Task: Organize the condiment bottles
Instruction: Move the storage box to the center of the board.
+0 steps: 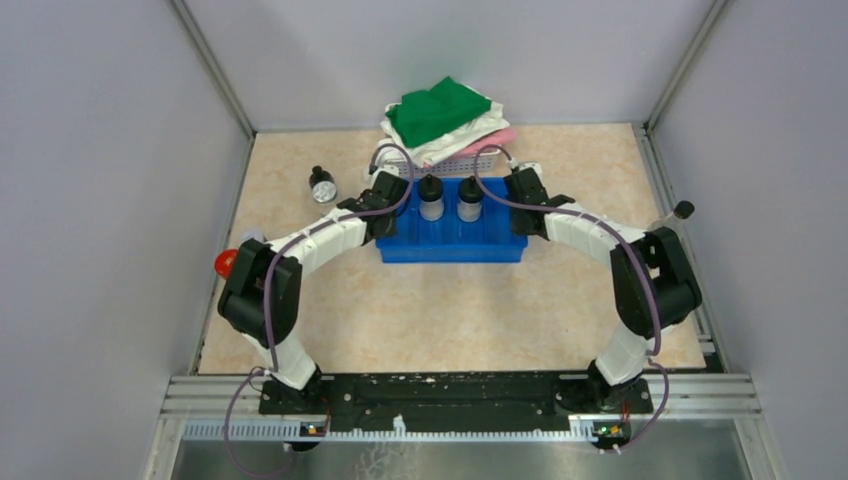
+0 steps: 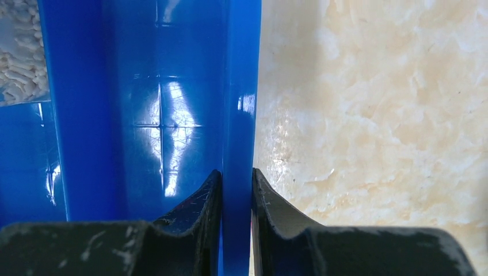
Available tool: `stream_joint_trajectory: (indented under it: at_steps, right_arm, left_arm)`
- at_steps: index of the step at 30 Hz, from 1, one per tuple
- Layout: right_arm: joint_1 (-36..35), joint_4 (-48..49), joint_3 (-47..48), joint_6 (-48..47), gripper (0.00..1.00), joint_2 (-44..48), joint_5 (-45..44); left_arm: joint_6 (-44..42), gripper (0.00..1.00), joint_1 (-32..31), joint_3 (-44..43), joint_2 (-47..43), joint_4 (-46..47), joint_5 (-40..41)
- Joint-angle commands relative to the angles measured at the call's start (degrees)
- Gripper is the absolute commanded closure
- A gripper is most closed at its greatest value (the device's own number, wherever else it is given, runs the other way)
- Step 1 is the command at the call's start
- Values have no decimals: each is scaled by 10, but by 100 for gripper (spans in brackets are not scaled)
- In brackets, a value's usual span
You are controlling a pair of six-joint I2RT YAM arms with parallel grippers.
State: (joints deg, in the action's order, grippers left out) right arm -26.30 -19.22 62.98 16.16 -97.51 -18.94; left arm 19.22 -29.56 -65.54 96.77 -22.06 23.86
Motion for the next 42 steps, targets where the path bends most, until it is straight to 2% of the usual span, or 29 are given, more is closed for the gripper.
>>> stream_joint_trajectory:
  at_steps: [1, 3, 5, 9, 13, 15, 17, 28, 32, 34, 38, 42]
  right_arm:
    - [-6, 36, 30, -5, 89, -23, 66]
    - [-3, 38, 33, -5, 89, -26, 71]
    - [-2, 38, 36, -7, 89, -28, 73]
    - [-2, 34, 38, -8, 85, -26, 81]
    - [-2, 26, 35, -9, 57, -15, 85]
    - [-2, 20, 33, -8, 46, -6, 84]
    - [-2, 17, 28, -8, 39, 6, 81]
    - [-2, -25, 33, -11, 21, 89, 46]
    - [-2, -50, 53, -21, 20, 135, 42]
    - [-2, -76, 70, -25, 20, 168, 30]
    - [-2, -145, 97, -26, 21, 239, 11]
    - [-2, -205, 92, -10, 22, 308, 22]
  left_arm:
    - [-1, 76, -6, -6, 41, 21, -57]
    - [-4, 74, -6, -10, 43, 20, -59]
    - [-4, 62, -6, -15, 46, 15, -60]
    - [-4, 47, -5, -17, 39, 3, -59]
    - [0, 35, -6, -23, 26, -28, -44]
    - [2, 27, -6, -23, 15, -41, -36]
    - [1, 21, -6, -18, -2, -42, -31]
    - [-16, 12, -5, -36, -78, -60, -26]
    - [-27, 15, -7, -43, -124, -65, -32]
    - [-28, 13, -6, -48, -155, -77, -44]
    - [-48, 1, -6, -30, -249, -70, -73]
    - [-49, 1, -7, -20, -331, -94, -59]
